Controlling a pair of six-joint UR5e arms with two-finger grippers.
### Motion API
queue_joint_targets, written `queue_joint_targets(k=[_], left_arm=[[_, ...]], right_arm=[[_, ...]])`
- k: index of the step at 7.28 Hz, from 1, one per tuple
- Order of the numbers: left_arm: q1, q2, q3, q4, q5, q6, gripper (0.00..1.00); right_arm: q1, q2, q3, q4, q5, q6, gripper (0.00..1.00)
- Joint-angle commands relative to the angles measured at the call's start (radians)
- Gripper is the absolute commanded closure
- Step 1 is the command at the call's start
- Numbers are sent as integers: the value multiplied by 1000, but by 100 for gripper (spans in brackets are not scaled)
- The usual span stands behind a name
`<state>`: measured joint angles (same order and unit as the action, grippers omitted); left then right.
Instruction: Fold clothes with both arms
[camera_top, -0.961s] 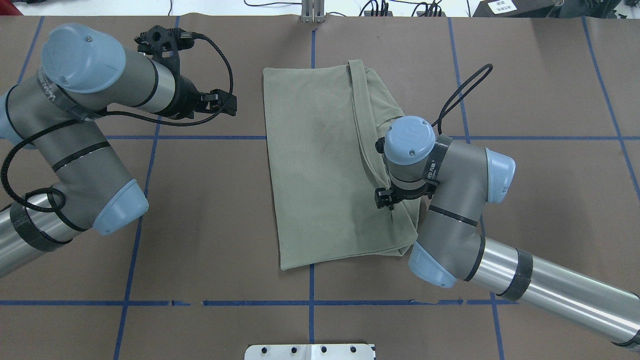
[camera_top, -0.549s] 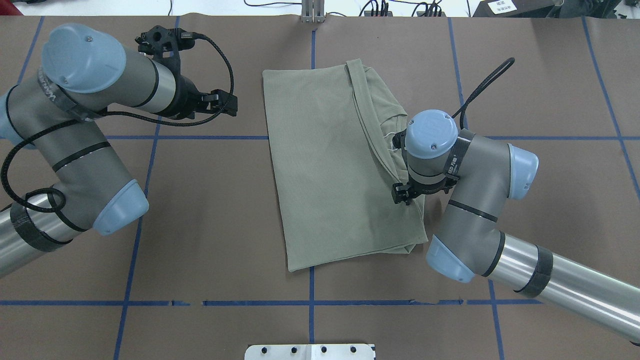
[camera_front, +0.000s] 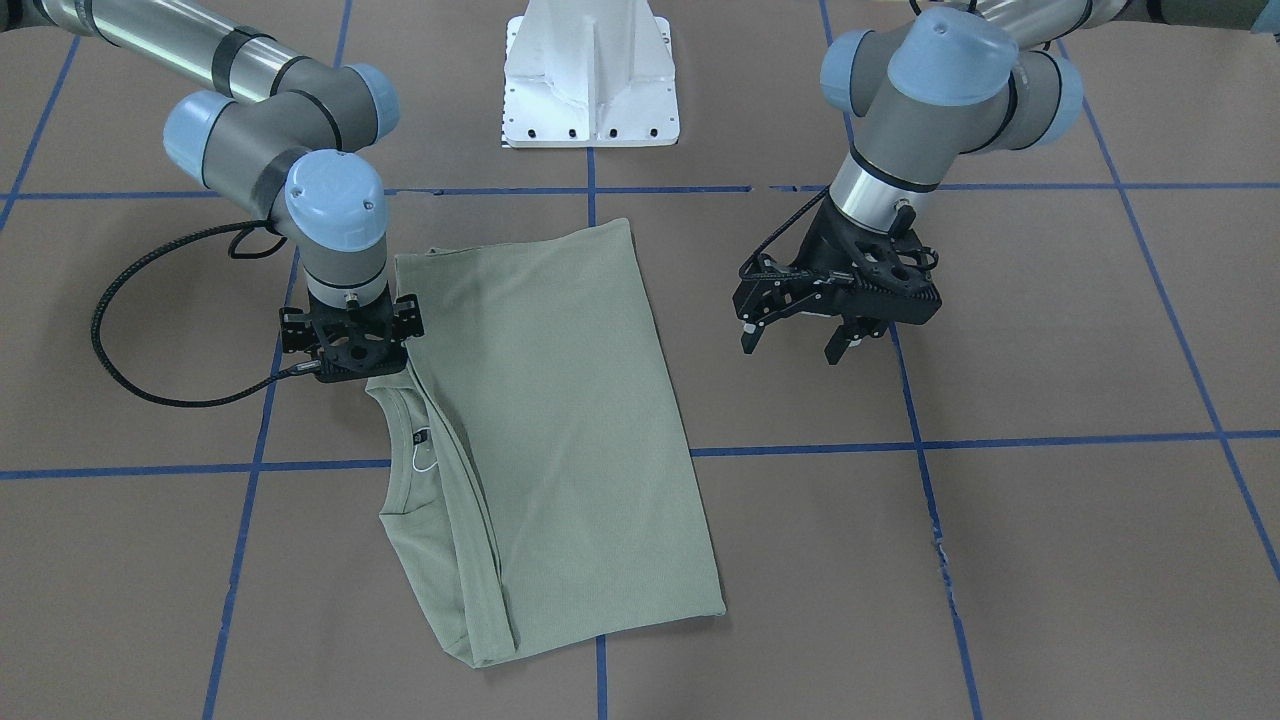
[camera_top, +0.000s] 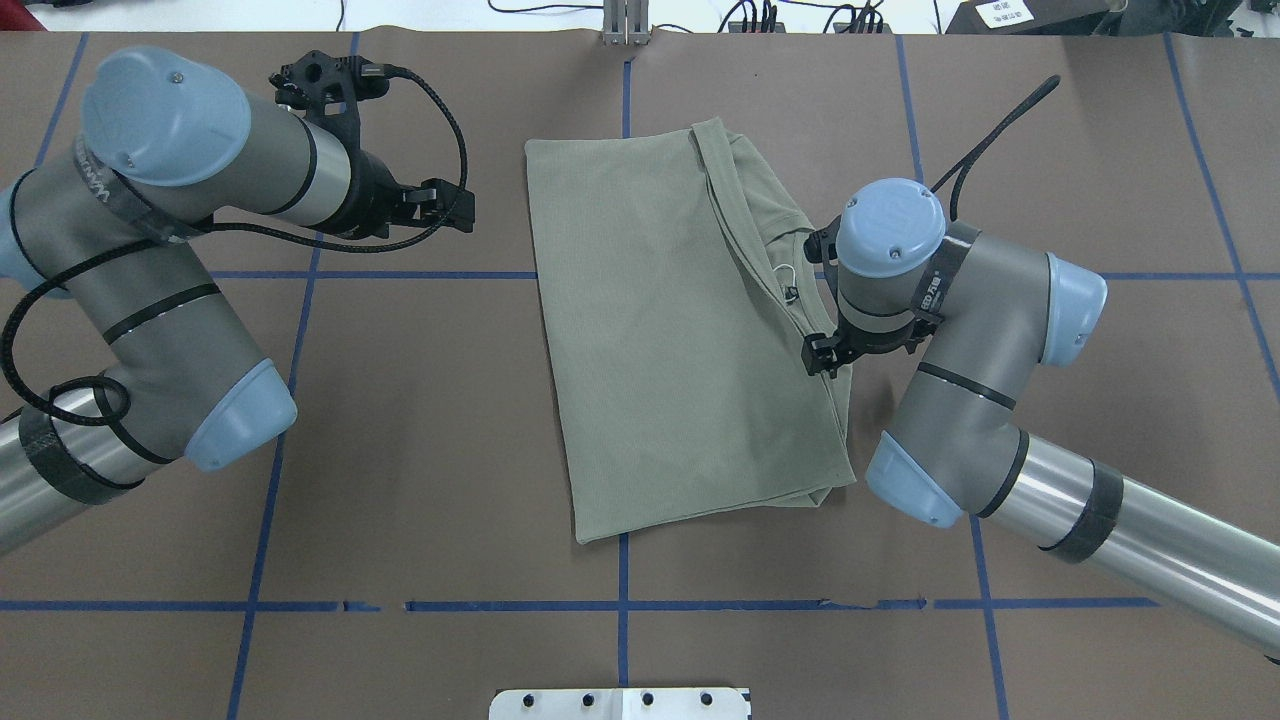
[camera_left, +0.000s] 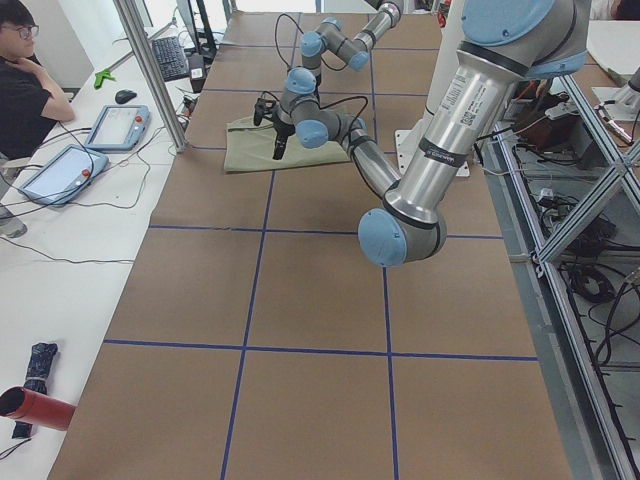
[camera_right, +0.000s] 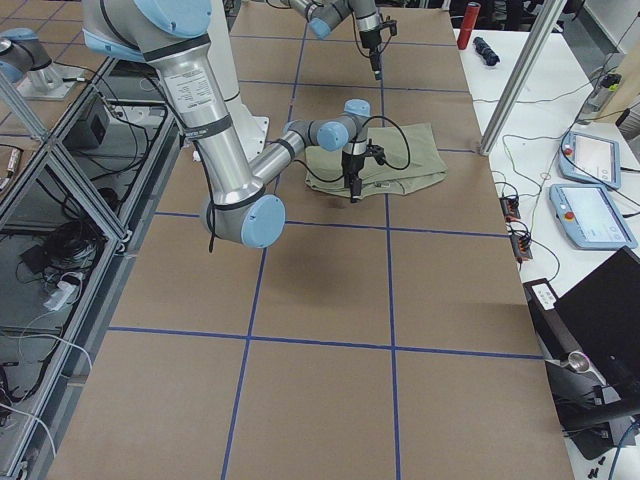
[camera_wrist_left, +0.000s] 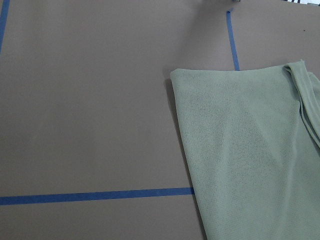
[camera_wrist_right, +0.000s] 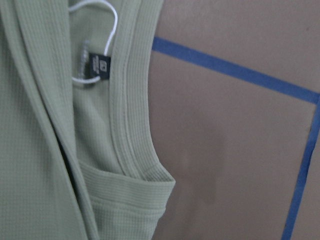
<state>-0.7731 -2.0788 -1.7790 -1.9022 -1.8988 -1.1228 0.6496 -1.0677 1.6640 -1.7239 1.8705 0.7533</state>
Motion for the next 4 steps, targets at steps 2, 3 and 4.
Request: queue_joint_targets(k=[2, 3, 4], left_arm=[[0, 2, -20, -1, 9, -18, 0], [0, 2, -31, -1, 12, -18, 0], [0, 2, -36, -1, 12, -18, 0]], right_arm=[[33, 141, -82, 1, 16, -40, 0], [33, 190, -151, 6, 12, -78, 0], [38, 225, -244, 94, 6, -84, 0]])
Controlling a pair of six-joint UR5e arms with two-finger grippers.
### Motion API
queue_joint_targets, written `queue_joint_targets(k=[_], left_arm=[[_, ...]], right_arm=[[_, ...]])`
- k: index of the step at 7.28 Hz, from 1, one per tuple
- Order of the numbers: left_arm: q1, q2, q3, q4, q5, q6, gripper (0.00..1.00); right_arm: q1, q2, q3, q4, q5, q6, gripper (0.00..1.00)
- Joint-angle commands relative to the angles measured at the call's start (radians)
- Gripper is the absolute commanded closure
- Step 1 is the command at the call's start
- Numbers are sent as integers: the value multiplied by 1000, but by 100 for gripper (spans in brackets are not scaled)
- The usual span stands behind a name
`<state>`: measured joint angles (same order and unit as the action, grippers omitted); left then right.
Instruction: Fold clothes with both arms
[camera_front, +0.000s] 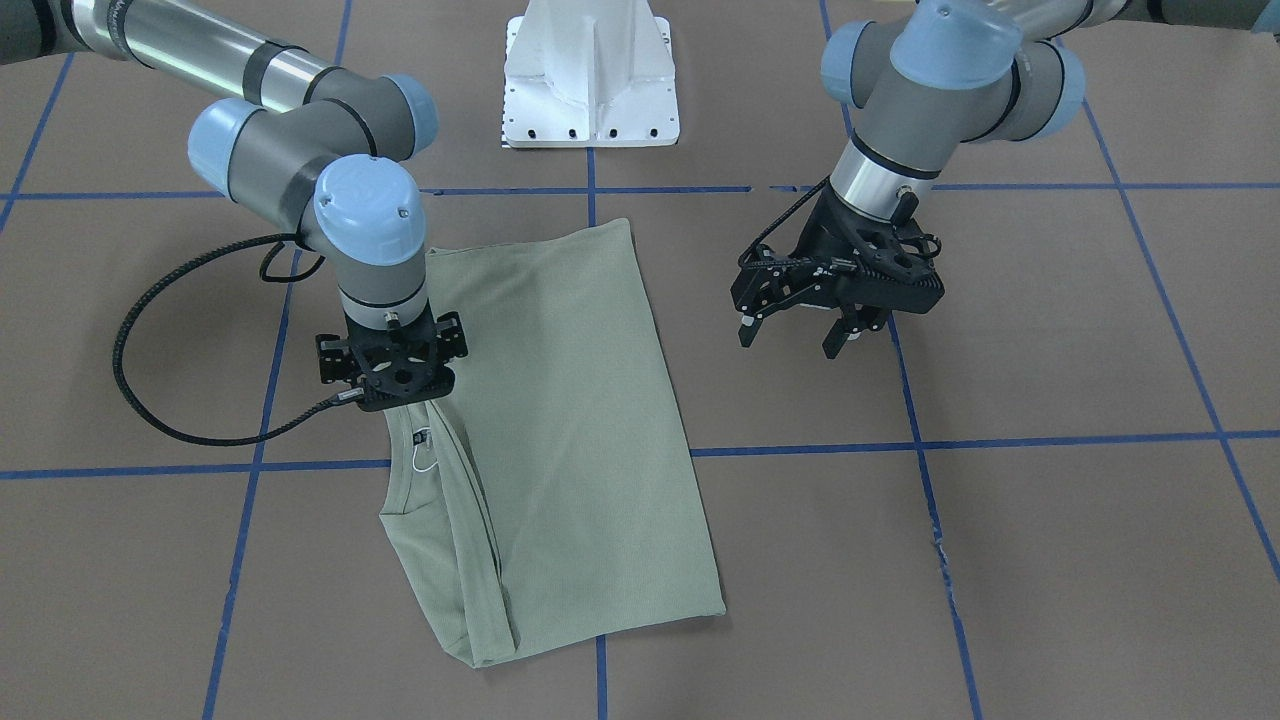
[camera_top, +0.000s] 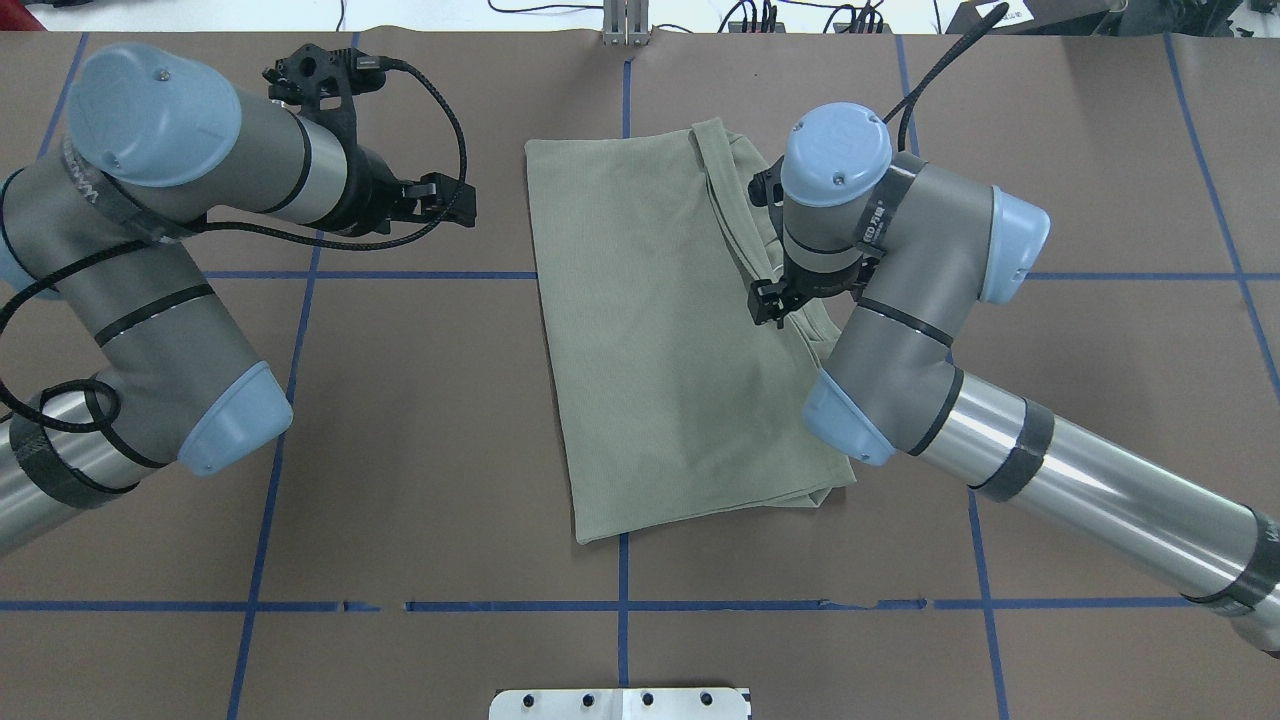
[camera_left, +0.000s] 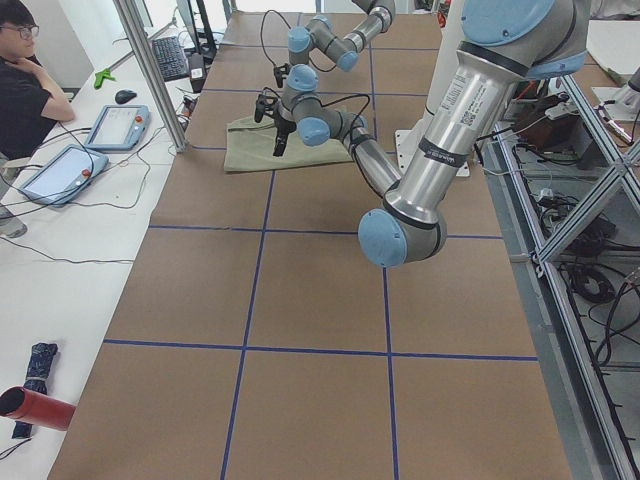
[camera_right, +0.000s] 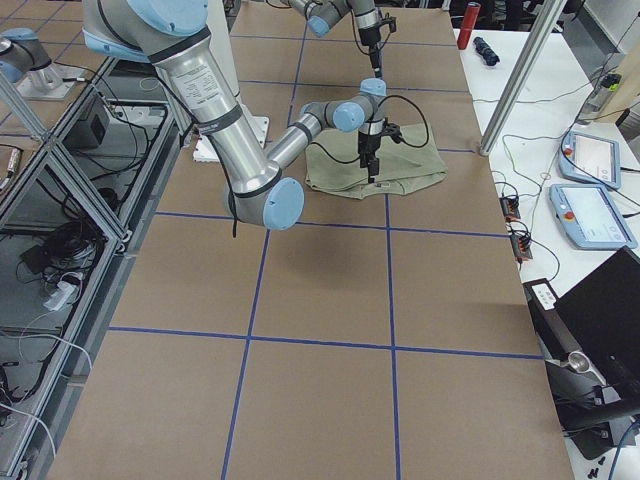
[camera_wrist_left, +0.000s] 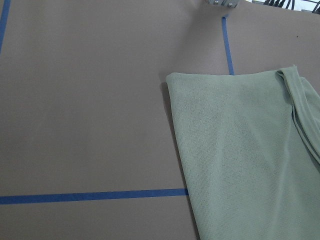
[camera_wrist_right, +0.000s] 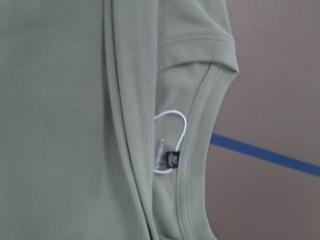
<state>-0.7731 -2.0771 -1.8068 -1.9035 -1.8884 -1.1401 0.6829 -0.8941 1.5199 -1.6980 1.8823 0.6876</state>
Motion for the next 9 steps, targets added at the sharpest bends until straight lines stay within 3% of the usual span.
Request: queue_joint_targets(k=[1, 2, 9], left_arm=[[0, -3, -8, 0, 2, -1, 0], [0, -3, -11, 0, 2, -1, 0], [0, -6, -25, 1, 0, -9, 0]], right_arm=[[13, 95, -232, 187, -6, -20, 0], [20, 134, -315, 220, -6, -22, 0], [121, 133, -386, 221, 4, -155, 0]])
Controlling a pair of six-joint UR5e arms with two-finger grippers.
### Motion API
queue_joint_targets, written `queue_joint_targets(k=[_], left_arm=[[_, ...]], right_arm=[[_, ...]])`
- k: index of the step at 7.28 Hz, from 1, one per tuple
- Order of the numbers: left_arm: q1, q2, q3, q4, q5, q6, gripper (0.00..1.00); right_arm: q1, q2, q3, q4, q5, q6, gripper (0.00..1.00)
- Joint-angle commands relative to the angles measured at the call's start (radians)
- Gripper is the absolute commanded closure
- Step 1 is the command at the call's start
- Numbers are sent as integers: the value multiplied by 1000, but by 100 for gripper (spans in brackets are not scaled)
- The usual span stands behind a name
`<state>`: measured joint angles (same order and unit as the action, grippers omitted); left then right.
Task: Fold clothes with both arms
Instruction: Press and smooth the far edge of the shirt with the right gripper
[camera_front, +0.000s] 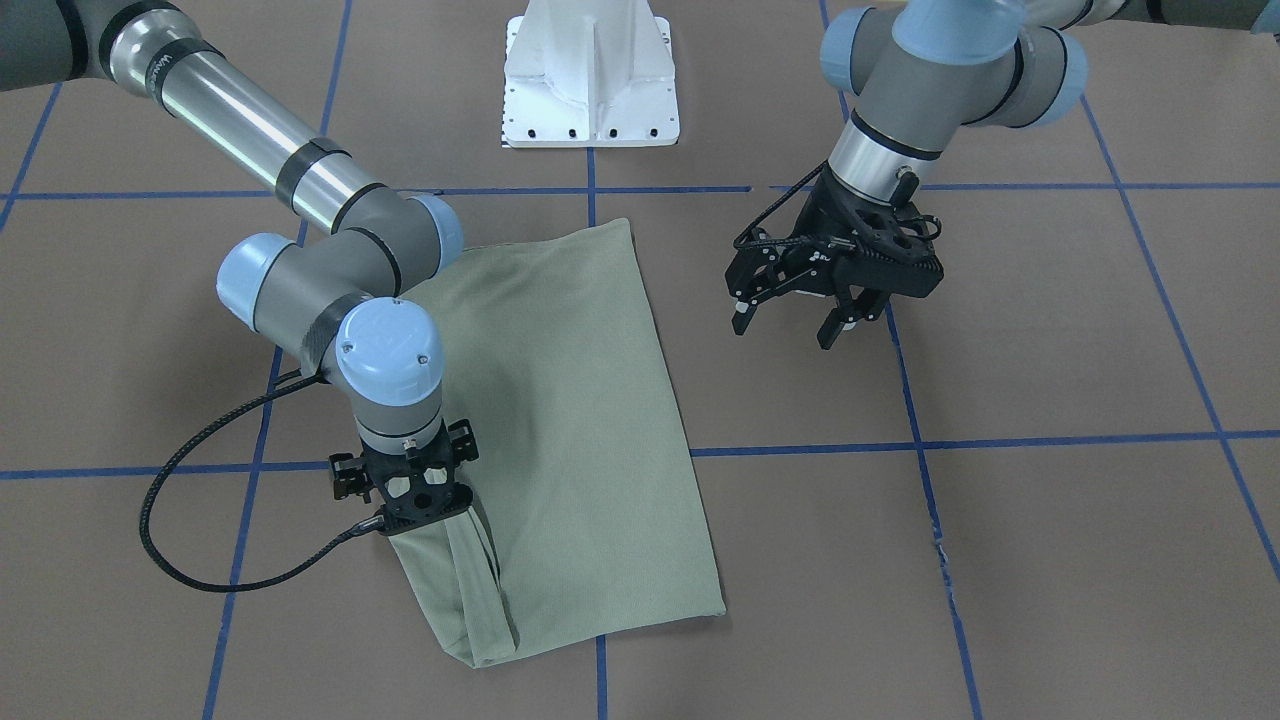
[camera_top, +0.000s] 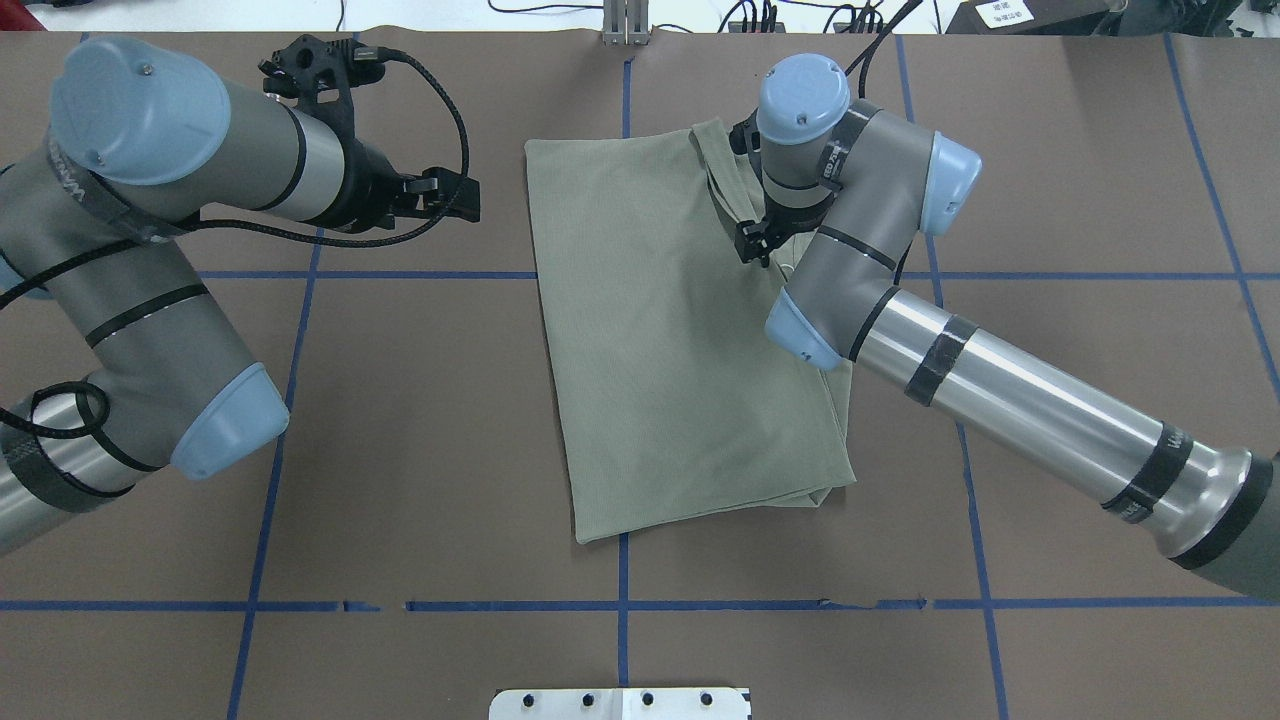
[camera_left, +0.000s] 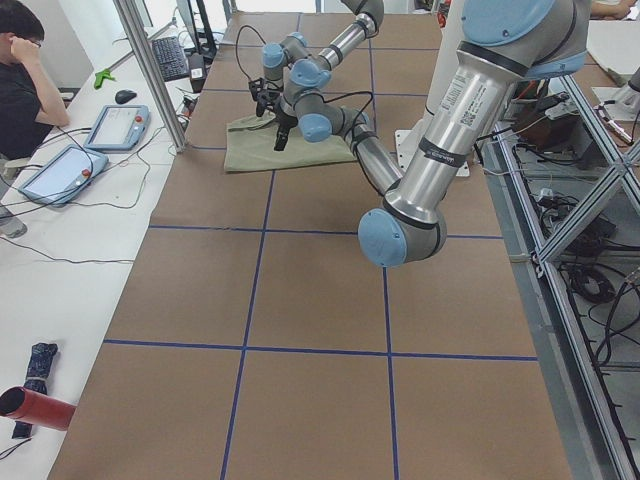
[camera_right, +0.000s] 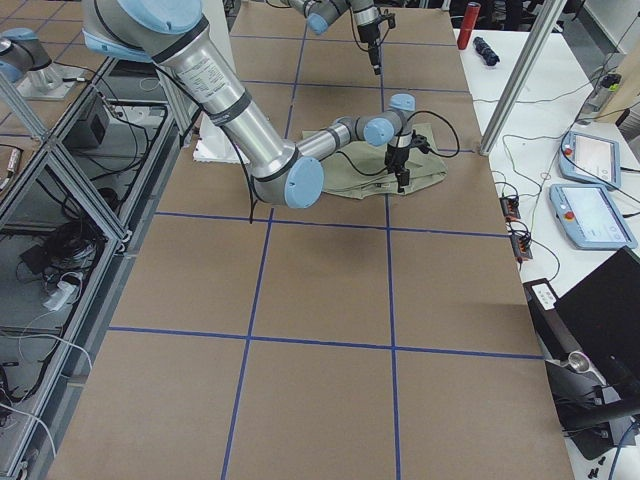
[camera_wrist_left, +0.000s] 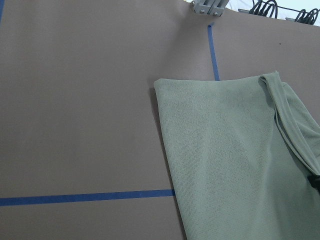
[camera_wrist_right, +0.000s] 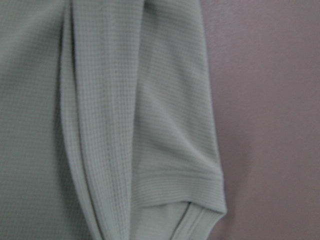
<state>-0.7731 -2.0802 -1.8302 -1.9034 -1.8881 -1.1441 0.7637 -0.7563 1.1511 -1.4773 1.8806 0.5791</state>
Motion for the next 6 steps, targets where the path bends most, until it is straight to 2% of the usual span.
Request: queue_joint_targets(k=[1, 5, 6], left_arm=[[2, -4, -1, 0, 0, -25, 0], [2, 5, -3, 0, 0, -25, 0], [2, 8, -3, 0, 0, -25, 0]], right_arm=[[74, -5, -69, 2, 6, -95, 0], [83, 98, -88, 3, 23, -84, 0], [79, 168, -149, 11, 25, -71, 0]])
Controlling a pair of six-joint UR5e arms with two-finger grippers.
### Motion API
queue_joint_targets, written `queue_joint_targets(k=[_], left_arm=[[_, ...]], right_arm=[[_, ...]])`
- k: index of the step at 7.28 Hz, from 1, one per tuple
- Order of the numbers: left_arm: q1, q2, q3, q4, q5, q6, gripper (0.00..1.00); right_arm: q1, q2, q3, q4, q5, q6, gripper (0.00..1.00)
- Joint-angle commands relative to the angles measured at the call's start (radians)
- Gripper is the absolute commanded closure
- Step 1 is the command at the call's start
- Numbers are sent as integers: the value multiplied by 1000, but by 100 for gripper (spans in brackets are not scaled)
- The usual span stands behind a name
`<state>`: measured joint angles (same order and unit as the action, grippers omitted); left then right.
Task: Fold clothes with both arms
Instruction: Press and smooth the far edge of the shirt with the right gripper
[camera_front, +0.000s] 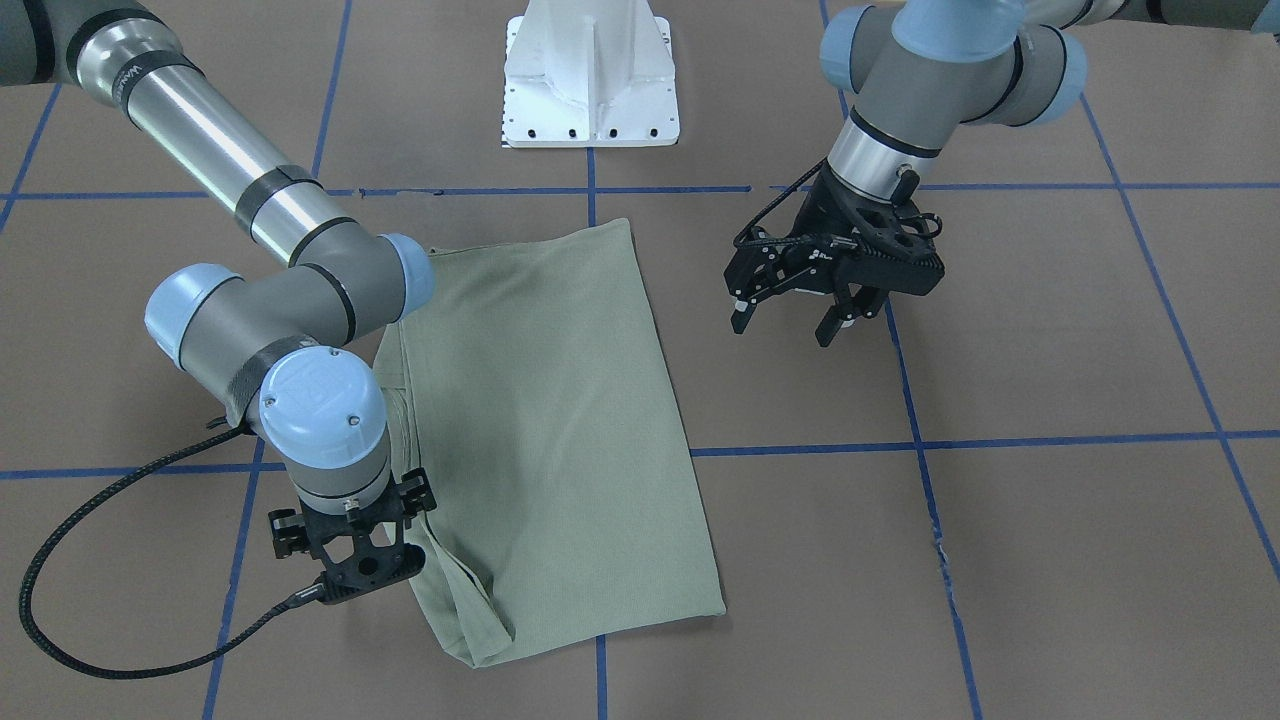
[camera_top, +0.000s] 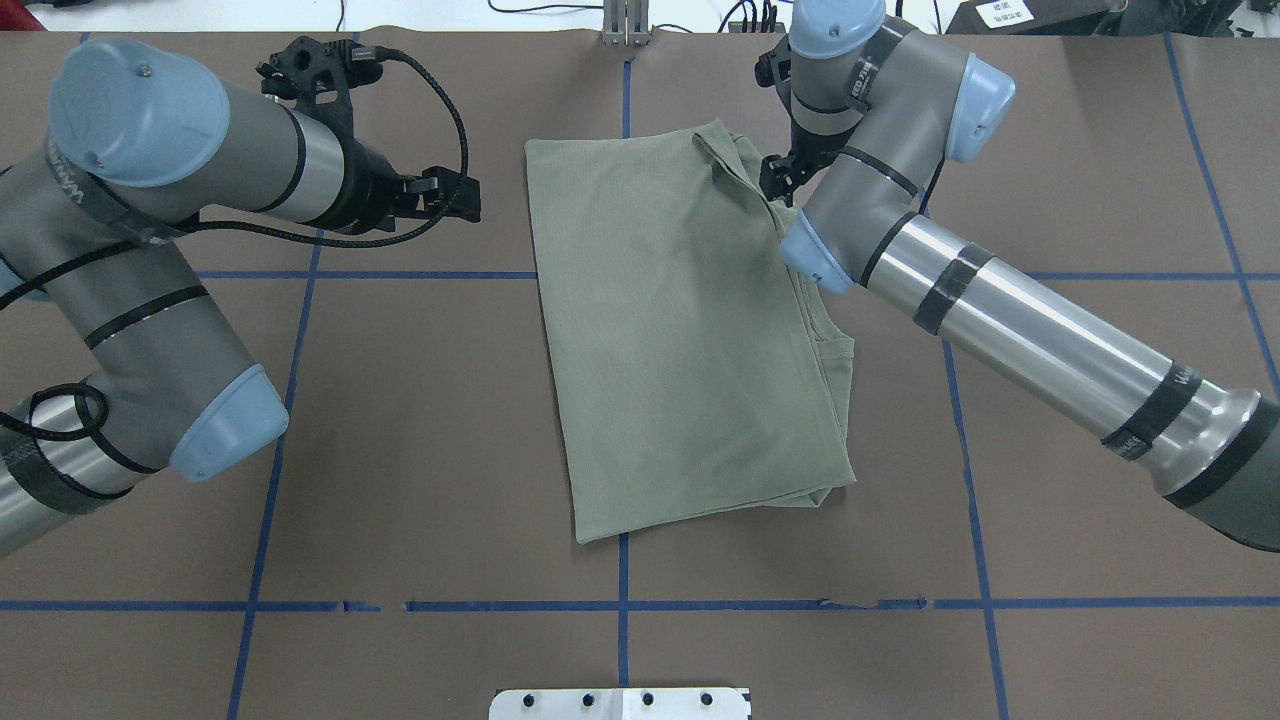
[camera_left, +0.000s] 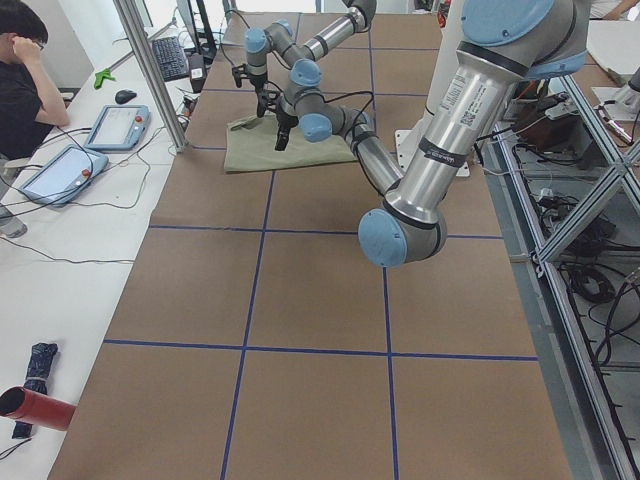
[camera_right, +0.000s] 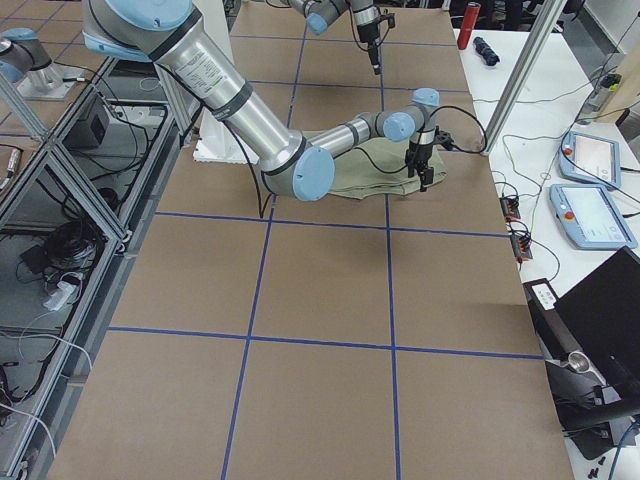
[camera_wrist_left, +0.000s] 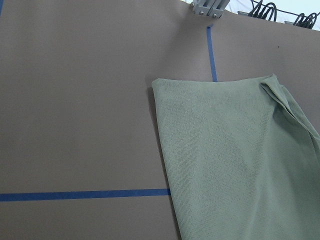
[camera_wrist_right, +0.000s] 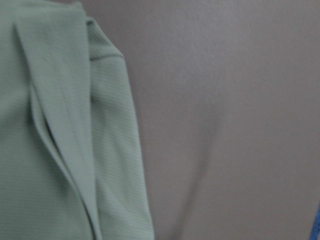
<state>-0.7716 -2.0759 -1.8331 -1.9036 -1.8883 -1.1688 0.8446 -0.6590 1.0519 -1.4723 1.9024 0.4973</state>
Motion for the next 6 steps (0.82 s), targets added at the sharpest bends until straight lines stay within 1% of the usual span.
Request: queue_joint_targets(k=[1, 2, 3, 6], left_arm=[[-1, 2, 0, 0, -2, 1, 0], [-1, 2, 0, 0, -2, 0, 0], [-1, 2, 0, 1, -2, 0, 0], [-1, 4, -9, 1, -2, 0, 0]], right_arm=[[-12, 111, -120, 53, 3, 39, 0], [-15, 125, -197, 140, 1, 41, 0], [-31, 152, -257, 168, -11, 43, 0], [-45, 154, -292, 173, -23, 41, 0]])
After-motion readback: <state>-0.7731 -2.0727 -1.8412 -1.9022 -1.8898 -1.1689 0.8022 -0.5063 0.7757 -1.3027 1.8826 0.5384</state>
